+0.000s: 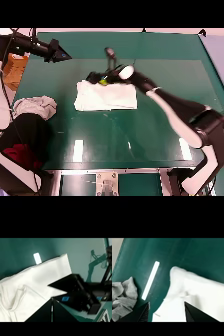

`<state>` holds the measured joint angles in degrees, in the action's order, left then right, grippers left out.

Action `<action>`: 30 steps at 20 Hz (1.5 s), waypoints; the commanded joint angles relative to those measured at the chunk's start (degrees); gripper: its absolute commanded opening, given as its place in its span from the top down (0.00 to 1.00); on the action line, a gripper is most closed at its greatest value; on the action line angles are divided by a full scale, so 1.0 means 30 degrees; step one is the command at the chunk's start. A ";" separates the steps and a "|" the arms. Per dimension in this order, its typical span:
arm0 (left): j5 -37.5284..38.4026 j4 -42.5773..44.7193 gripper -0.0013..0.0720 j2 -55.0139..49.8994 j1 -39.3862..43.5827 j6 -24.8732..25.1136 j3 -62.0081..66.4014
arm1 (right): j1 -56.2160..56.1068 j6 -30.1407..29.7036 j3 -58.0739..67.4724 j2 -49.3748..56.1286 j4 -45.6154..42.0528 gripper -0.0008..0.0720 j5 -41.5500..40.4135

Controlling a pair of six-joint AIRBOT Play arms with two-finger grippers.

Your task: Fold the shirts.

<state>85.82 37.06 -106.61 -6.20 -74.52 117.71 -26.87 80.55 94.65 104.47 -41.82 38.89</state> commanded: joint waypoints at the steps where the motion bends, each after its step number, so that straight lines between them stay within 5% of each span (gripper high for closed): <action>1: 0.0248 0.0058 0.95 0.0015 -0.0066 0.0510 0.0000 | 0.3978 0.0299 -0.0066 -0.1734 -0.1056 0.33 0.4823; 4: 0.0248 0.0058 0.95 0.0015 -0.0066 0.0495 0.0000 | 0.8000 0.1443 -0.0845 -0.2404 -0.2448 0.32 0.8080; 7: 0.0240 0.0058 0.95 0.0015 -0.0066 0.0510 0.0000 | 1.0550 0.1348 -0.3891 -0.2288 -0.2375 0.20 0.8342; 15: 0.0211 0.0044 0.95 0.0015 -0.0066 0.0474 0.0000 | 0.9202 -0.3825 -0.6040 0.1668 0.4983 0.22 0.8029; 17: 0.0226 0.0044 0.95 0.0015 -0.0066 0.0474 0.0000 | 0.8357 -0.4102 -0.5639 0.2295 0.6120 0.40 0.7832; 19: 0.0226 0.0044 0.95 0.0015 -0.0066 0.0437 0.0000 | 0.7847 -0.4597 -0.4911 0.2463 0.6579 0.93 0.7861; 26: 0.0255 0.0044 0.95 0.0015 -0.0066 0.0444 0.0000 | 1.1089 -0.3993 -0.1778 -0.1086 0.5676 0.97 0.8262; 30: 0.0240 0.0044 0.95 0.0015 -0.0066 0.0452 0.0000 | 1.6371 -0.1144 -0.1785 -0.4954 -0.0852 0.97 0.8728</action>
<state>86.56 37.17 -106.61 -6.39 -73.17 117.71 12.99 71.64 88.64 96.60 -31.92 64.25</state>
